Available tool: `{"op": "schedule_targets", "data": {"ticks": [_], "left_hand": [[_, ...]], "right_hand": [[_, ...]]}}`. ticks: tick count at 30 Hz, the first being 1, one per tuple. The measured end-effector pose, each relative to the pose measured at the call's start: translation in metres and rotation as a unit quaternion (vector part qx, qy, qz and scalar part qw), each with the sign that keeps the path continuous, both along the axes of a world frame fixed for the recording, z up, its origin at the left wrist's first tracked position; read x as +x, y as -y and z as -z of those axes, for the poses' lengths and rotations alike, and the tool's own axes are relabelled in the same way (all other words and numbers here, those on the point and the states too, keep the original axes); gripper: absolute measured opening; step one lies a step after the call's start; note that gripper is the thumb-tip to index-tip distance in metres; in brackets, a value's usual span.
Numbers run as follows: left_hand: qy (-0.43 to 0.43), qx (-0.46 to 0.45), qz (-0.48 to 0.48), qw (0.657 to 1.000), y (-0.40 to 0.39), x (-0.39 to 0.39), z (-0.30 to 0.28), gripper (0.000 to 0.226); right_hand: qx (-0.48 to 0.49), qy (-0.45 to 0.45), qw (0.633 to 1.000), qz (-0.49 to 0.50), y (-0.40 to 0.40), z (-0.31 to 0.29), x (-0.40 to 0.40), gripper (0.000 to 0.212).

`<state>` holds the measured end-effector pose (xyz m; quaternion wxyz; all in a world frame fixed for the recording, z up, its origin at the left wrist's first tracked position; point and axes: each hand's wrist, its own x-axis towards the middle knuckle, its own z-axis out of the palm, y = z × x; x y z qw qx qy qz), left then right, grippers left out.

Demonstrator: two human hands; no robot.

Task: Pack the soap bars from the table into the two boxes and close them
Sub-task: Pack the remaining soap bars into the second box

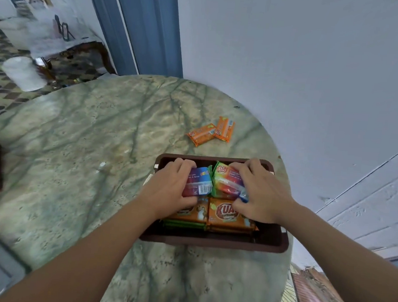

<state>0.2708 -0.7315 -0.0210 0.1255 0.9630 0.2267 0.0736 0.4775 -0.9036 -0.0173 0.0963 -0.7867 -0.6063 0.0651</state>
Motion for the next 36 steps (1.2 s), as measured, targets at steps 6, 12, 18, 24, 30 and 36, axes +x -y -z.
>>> {"op": "schedule_targets", "data": {"ticks": [6,12,18,24,30,36], "left_hand": [[0.016,0.007,-0.004,1.0,-0.005,-0.001,0.006,0.076],[0.047,0.011,0.017,0.999,-0.005,-0.003,0.011,0.063],[0.09,-0.03,-0.04,0.995,-0.004,-0.004,0.004,0.048],[0.05,-0.028,-0.038,0.998,-0.01,0.001,0.005,0.053],[0.02,0.056,-0.029,0.998,-0.012,0.003,0.012,0.068],[-0.007,0.059,0.032,0.998,-0.009,-0.001,0.011,0.06]], "right_hand": [[-0.058,0.057,0.997,-0.013,-0.007,0.007,0.0,0.089],[-0.058,0.071,0.996,-0.011,-0.011,0.008,0.001,0.081],[-0.049,0.048,0.998,0.006,-0.012,0.01,0.002,0.077],[-0.019,0.04,0.999,0.009,-0.009,0.01,0.002,0.071],[-0.013,0.041,0.999,0.016,-0.008,0.01,0.002,0.071],[-0.005,0.037,0.999,0.017,-0.006,0.012,0.001,0.064]]}}
